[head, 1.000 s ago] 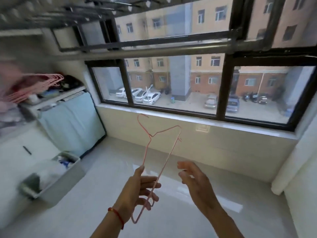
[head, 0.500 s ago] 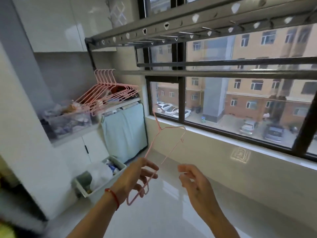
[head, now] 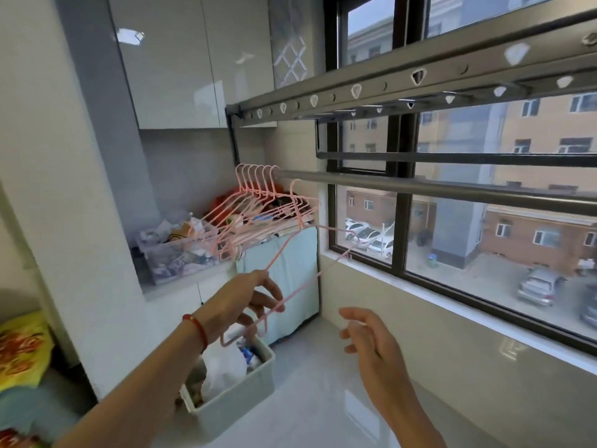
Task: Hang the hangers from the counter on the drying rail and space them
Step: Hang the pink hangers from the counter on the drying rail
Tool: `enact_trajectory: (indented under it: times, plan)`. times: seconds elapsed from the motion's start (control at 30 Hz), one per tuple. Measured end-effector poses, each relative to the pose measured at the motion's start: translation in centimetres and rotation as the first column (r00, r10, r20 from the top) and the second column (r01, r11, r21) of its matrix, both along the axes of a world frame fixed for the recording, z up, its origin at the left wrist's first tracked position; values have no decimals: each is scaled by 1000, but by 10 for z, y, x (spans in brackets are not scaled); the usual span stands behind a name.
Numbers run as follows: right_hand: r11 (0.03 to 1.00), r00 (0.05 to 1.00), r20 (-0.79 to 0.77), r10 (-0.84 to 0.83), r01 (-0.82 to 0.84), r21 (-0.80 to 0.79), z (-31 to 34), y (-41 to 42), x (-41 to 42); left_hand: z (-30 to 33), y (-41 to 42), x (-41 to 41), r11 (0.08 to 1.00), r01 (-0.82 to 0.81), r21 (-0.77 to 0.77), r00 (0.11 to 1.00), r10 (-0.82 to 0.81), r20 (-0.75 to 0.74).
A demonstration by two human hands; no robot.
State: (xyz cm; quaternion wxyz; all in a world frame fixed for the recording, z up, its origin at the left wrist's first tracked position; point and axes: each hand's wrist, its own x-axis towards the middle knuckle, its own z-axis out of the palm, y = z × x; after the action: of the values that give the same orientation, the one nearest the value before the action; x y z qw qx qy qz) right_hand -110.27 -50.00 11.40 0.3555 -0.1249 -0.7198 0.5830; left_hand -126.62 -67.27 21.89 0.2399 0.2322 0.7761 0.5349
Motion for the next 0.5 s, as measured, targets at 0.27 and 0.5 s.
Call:
enact_trajectory:
  times: [0.27, 0.5]
  plan:
    - [994, 999, -1, -47, 46, 102, 1, 6, -71, 31, 25, -110, 997, 22, 73, 998, -18, -58]
    - [978, 991, 11, -136, 132, 161, 9, 3, -149, 27, 47, -201, 993, 86, 84, 995, -81, -53]
